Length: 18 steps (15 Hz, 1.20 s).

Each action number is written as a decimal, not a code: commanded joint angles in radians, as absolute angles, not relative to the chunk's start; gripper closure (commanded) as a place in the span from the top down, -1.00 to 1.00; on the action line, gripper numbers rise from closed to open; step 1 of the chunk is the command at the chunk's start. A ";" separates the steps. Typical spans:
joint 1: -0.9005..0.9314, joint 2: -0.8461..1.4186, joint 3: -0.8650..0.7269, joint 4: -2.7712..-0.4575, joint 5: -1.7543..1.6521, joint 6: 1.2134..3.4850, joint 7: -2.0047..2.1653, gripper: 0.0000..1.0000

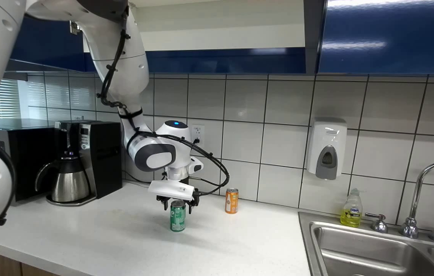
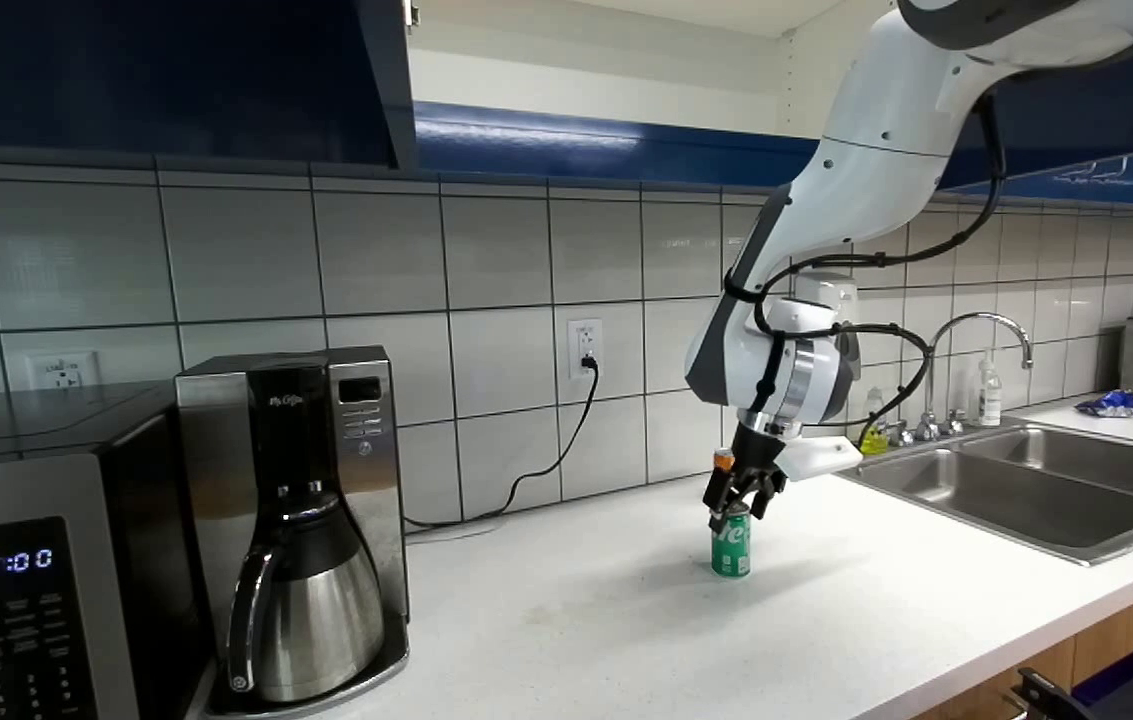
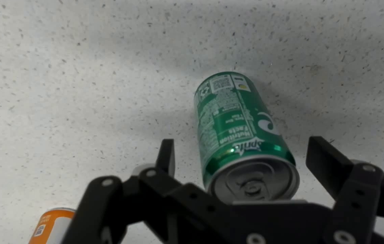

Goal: Pick up the can of sprite and place it in the center of the cabinet above

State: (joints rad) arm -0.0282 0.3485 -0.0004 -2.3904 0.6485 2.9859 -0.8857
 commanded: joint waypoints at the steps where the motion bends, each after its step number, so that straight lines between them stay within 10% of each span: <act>1: -0.065 0.376 0.036 -2.364 0.676 3.015 -0.935 1.00; 7: -0.078 0.396 0.053 -2.348 0.673 3.025 -0.934 1.00; 8: -0.079 0.398 0.055 -2.346 0.672 3.024 -0.934 0.50; 13: -0.093 0.404 0.073 -2.333 0.670 3.025 -0.936 -0.17; 18: -0.093 0.400 0.068 -2.331 0.660 3.020 -0.924 -0.23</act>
State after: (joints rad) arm -0.0656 0.3987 0.0461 -2.3448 0.6485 3.0113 -0.8882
